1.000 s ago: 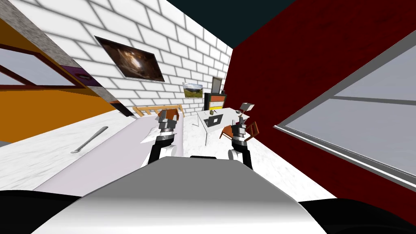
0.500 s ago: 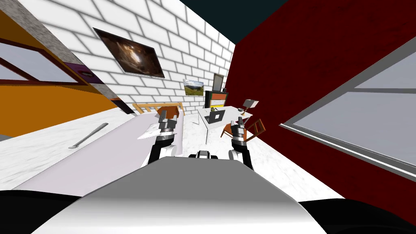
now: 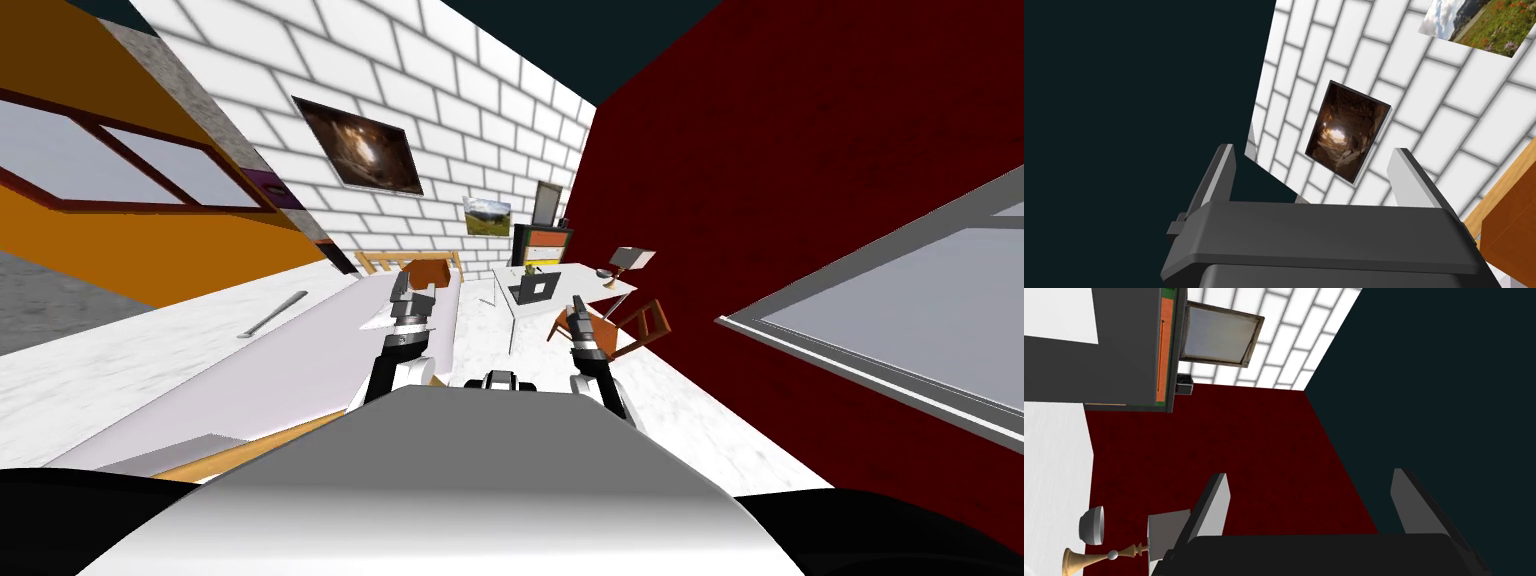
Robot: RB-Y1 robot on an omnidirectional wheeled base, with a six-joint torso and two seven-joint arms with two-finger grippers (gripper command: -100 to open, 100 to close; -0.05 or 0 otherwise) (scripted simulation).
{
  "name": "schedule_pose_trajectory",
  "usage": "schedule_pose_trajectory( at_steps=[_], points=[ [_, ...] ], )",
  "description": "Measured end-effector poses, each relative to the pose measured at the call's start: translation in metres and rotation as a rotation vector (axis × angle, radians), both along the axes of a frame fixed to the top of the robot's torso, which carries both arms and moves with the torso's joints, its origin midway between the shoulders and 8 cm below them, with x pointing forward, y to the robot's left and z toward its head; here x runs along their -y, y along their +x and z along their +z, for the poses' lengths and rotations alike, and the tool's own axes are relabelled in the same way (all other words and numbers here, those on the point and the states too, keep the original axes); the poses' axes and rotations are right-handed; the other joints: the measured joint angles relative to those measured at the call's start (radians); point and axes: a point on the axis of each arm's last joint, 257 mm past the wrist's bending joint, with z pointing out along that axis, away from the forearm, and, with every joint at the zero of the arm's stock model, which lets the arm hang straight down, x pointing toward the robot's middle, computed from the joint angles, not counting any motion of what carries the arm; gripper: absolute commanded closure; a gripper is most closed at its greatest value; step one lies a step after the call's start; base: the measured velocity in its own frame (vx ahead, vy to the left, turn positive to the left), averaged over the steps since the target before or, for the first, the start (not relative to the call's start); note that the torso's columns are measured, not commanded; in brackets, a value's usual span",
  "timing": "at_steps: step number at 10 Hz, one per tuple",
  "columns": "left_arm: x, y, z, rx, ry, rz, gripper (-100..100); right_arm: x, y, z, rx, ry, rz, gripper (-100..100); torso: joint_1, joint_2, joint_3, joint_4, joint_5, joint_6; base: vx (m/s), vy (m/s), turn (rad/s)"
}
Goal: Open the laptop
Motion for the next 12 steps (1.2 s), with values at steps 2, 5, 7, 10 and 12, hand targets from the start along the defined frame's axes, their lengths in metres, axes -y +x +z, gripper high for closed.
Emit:
schedule_pose_trajectory(
  at_steps=[2, 5, 7, 10, 12],
  points=[
    [0.000, 0.000, 0.000, 0.000, 0.000, 0.000, 0, 0.006, 0.002, -0.025, -0.059, -0.100, -0.018, -100, 0.002, 0.001, 0.000, 0.000, 0.001, 0.001, -0.019, -0.054, 0.116],
    [0.000, 0.000, 0.000, 0.000, 0.000, 0.000, 0, 0.025, 0.010, -0.064, -0.160, -0.291, -0.053, -100, -0.001, 0.000, 0.000, 0.000, 0.000, 0.000, -0.028, -0.080, 0.302],
    [0.000, 0.000, 0.000, 0.000, 0.000, 0.000, 0, 0.038, 0.011, -0.091, -0.223, -0.411, -0.077, -100, 0.002, 0.000, 0.000, 0.000, 0.000, 0.001, -0.024, -0.056, 0.150],
    [0.000, 0.000, 0.000, 0.000, 0.000, 0.000, 0, 0.063, 0.010, -0.128, -0.307, -0.588, -0.108, -100, 0.001, 0.001, 0.001, 0.000, 0.000, 0.001, -0.038, -0.055, 0.217],
    [0.000, 0.000, 0.000, 0.000, 0.000, 0.000, 0, 0.091, 0.005, -0.149, -0.367, -0.729, -0.131, -100, 0.000, 0.001, 0.000, 0.000, 0.000, 0.000, -0.040, -0.054, 0.241]
  ],
)
